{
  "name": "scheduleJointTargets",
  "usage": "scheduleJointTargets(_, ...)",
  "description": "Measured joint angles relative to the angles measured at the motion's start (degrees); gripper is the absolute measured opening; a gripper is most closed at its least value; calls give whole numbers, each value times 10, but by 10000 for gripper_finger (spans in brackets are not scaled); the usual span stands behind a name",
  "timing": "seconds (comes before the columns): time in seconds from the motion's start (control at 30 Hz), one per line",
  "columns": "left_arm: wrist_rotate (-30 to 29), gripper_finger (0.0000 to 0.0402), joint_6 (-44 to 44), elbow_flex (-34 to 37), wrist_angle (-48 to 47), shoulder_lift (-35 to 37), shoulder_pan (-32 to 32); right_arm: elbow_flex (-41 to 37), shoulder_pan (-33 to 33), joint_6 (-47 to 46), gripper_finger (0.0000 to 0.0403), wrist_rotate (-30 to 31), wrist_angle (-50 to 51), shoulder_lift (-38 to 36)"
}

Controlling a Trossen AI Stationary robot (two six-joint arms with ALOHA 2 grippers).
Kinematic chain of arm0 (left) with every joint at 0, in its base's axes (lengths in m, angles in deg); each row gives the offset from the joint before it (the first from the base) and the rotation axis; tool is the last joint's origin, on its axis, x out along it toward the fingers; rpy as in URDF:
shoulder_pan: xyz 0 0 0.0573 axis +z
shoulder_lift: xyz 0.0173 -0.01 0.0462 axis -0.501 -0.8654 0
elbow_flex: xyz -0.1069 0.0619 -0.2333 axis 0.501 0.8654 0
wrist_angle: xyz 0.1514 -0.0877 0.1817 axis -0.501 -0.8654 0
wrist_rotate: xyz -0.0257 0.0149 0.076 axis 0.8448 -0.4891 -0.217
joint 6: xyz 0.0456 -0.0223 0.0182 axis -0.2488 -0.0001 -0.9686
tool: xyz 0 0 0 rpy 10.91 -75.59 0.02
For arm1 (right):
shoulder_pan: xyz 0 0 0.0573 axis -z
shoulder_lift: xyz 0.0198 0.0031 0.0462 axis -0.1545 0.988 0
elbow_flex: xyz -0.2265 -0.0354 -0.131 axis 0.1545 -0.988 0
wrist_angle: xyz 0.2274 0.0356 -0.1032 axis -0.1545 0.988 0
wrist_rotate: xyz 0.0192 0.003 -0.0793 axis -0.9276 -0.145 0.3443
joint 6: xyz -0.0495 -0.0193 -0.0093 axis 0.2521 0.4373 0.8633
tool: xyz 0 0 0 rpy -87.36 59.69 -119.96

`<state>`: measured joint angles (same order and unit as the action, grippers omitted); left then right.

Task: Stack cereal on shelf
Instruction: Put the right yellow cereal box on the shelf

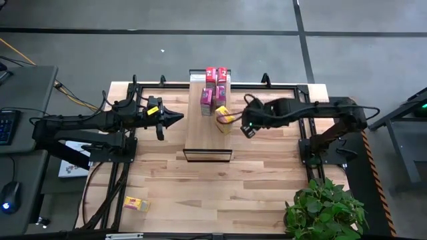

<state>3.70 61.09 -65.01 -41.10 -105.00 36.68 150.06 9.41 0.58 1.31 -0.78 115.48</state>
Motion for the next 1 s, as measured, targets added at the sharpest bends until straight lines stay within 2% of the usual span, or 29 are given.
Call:
scheduleJointTargets(0.03, 0, 0, 0, 0, 0, 0, 0, -30, -3, 1, 26, -5, -35, -14)
scheduleJointTargets(0.07, 0, 0, 0, 0, 0, 0, 0, -60, -7, 1, 19, -11, -76, -30)
scheduleJointTargets(0.17, 0, 0, 0, 0, 0, 0, 0, -146, -11, -4, 28, -25, -223, -80)
scheduleJointTargets(0.3, 0, 0, 0, 0, 1, 0, 0, -256, -7, -3, 4, -14, -447, -149)
scheduleJointTargets(0.4, 0, 0, 0, 0, 1, 0, 0, -324, 6, 4, 6, -34, -605, -167)
scheduleJointTargets(0.5, 0, 0, 0, 0, 0, 0, 0, -364, 14, 3, 1, -52, -705, -163)
scheduleJointTargets(0.57, 0, 0, 0, 0, 0, 0, 0, -376, 14, -10, 2, -54, -728, -154)
scheduleJointTargets(1.0, -22, 0, -6, 0, 0, 0, 0, -380, -18, -57, 0, -69, -726, -144)
